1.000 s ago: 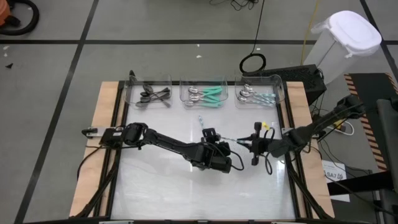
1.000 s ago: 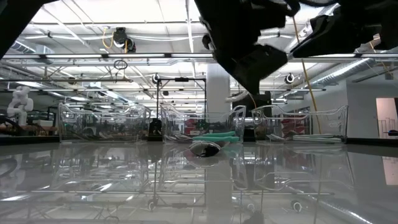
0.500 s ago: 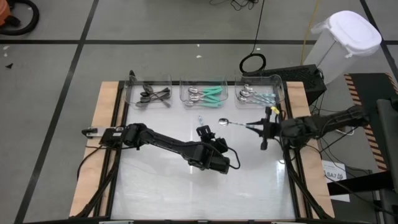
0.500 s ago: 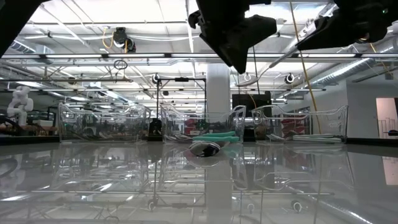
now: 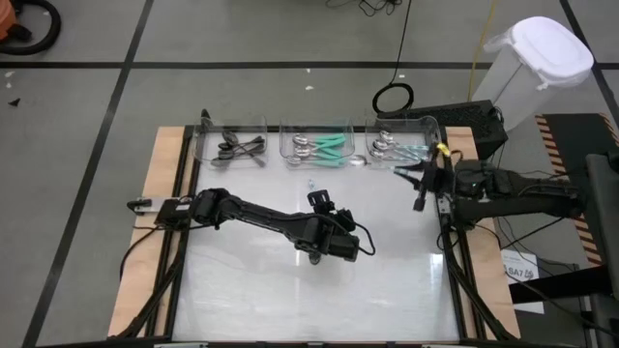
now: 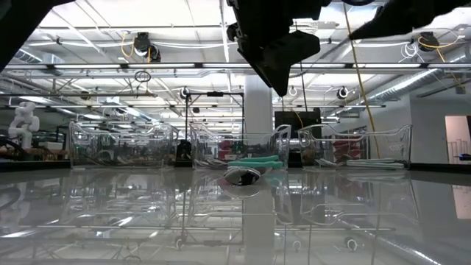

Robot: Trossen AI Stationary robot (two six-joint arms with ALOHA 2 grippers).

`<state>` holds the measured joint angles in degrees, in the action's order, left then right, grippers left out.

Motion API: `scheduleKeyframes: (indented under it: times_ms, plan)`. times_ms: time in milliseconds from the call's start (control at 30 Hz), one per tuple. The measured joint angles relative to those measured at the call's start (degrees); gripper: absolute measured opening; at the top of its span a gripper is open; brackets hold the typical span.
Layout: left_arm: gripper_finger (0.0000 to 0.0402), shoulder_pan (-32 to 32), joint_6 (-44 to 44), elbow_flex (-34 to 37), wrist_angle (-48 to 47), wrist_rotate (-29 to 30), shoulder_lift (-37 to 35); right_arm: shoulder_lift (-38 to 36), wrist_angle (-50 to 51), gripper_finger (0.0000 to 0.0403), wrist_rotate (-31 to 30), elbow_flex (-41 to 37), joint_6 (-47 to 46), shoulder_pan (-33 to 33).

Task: Sort silverware by color (type)
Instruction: Put the green patterned spoon into the right transparent bin

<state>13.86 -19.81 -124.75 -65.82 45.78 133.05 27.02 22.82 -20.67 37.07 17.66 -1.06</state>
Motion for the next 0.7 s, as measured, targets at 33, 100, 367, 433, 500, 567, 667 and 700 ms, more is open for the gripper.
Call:
scheduleKeyframes:
  times_ms: [33, 100, 367, 433, 500, 567, 667, 700]
  plan:
    - [0.0177, -0.01, 0.0, 0.0, 0.0, -0.12, 0.0, 0.07, 1.41, 0.0034, 0.01, 1.36, 0.24, -0.8]
    - [0.0177, -0.01, -0.26, 0.0, 0.0, -0.16, 0.0, 0.08, 4.34, 0.0034, 0.01, 4.0, 0.54, -2.33]
    - [0.0177, 1.67, 0.7, 0.02, 0.0, -0.93, 0.0, 0.09, 12.57, 0.0034, 1.52, 10.22, 1.94, -8.42]
    - [0.0177, 1.89, 0.66, 0.02, 0.02, -0.94, 0.0, 0.07, 13.63, 0.0034, 1.44, 10.43, 1.96, -10.12]
    - [0.0177, 1.93, 0.66, 0.02, 0.02, -0.92, 0.0, 0.23, 13.91, 0.0034, 1.44, 10.43, 1.96, -11.97]
    - [0.0177, 1.93, 0.64, 0.02, 0.02, -0.92, 0.0, 0.77, 14.0, 0.0034, 1.49, 10.43, 2.13, -13.85]
    - [0.0177, 1.93, 0.63, 0.02, 0.07, -0.92, 0.0, 2.03, 13.92, 0.0034, 2.29, 10.43, 3.02, -16.74]
    - [0.0177, 1.93, 0.63, 0.02, 0.07, -0.92, 0.0, 2.54, 13.88, 0.0034, 3.6, 10.43, 3.14, -17.76]
